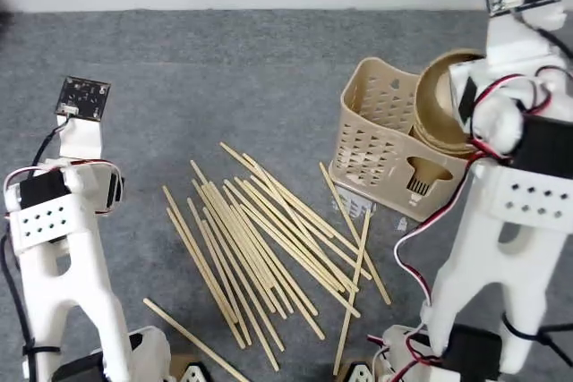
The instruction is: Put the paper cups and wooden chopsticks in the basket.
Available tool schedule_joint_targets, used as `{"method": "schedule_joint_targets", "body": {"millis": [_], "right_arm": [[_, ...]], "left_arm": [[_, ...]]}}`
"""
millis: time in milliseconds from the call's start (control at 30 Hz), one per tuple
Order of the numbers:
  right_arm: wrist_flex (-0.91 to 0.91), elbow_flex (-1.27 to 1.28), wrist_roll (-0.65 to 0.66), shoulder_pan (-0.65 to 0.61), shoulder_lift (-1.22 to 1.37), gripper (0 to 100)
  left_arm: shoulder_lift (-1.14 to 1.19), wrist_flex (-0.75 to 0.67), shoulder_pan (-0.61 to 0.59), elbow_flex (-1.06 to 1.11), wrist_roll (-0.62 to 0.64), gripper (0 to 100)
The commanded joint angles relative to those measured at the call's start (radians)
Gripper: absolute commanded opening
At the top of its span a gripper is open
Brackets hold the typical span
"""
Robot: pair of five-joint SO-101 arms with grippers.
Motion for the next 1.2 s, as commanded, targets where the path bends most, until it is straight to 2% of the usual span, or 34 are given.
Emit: {"method": "schedule_joint_targets", "body": {"millis": [0,133,333,600,800,900,1033,1167], "right_arm": [[0.018,-0.091,-0.009,0.008,-0.010,17.8],[0.016,-0.100,-0.008,0.001,0.002,13.6],[0.016,-0.100,-0.003,-0.010,0.004,0.8],[0.028,-0.100,-0.009,0.027,0.027,0.8],[0.039,-0.103,-0.009,0.101,0.125,1.0],[0.074,-0.104,-0.012,0.105,0.166,5.6],[0.081,-0.107,-0.072,0.108,0.177,23.6],[0.081,-0.161,-0.081,0.091,0.157,28.1]], "left_arm": [[-0.008,-0.017,0.000,-0.004,0.000,14],[-0.008,-0.017,0.000,-0.004,0.000,14],[-0.008,-0.015,0.000,-0.004,0.000,14],[-0.008,-0.015,0.000,-0.004,0.000,14],[-0.008,-0.015,-0.003,-0.004,0.000,14],[-0.008,-0.015,0.000,-0.004,0.000,14],[-0.008,-0.015,0.000,-0.004,0.000,14],[-0.008,-0.015,0.000,-0.004,0.000,14]]}}
